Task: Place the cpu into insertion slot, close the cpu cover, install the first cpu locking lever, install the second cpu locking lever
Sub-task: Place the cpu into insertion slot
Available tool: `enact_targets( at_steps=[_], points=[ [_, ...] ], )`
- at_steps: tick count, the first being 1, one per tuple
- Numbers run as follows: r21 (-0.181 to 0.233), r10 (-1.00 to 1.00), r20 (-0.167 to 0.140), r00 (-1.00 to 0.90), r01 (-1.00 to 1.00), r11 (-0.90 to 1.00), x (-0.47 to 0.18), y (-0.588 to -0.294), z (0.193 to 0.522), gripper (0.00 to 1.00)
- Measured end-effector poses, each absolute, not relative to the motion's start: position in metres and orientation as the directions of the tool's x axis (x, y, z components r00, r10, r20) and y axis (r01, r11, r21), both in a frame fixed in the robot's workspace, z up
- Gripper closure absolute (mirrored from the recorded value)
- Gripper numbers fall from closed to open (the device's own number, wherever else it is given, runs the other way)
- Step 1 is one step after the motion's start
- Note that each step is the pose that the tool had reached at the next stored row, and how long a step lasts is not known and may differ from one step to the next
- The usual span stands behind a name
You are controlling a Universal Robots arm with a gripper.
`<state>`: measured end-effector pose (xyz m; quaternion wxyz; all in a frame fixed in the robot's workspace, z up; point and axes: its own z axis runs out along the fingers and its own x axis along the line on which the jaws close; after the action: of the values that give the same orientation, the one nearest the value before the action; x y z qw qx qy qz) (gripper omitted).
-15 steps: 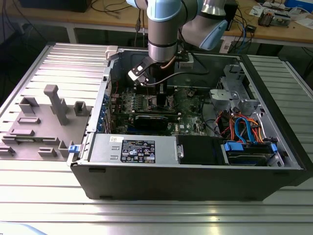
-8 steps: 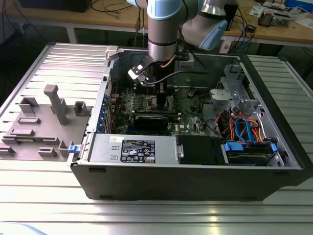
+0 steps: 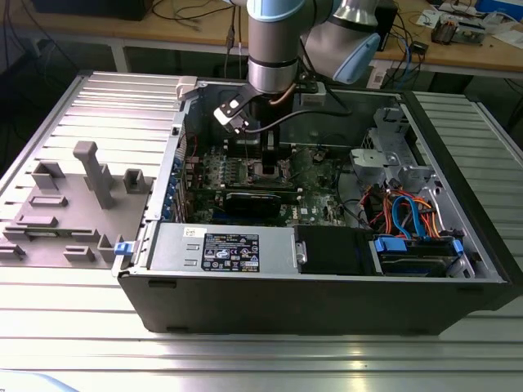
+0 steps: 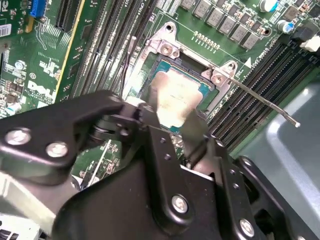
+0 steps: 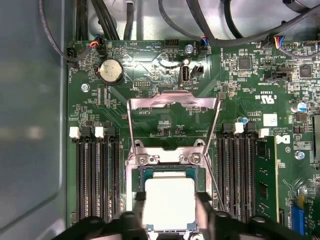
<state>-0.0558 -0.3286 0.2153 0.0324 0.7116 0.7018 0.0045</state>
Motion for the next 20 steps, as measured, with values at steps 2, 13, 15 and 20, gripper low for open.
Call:
enact_targets(
  at_steps=[2, 13, 15, 20],
  points=[
    [0.052, 0.999, -0.039, 0.015, 0.999, -0.013, -0.0558, -0.3286, 0.2154, 0.65],
    [0.052, 0.999, -0.039, 0.015, 0.999, -0.013, -0.0558, -0.3287, 0.2154, 0.89],
    [0.052, 0.999, -0.039, 0.015, 0.999, -0.013, -0.0558, -0.3286, 0.2154, 0.89],
    [0.052, 0.999, -0.039, 0.015, 0.999, -0.013, -0.0557, -0.3286, 0.2164, 0.89]
  ],
)
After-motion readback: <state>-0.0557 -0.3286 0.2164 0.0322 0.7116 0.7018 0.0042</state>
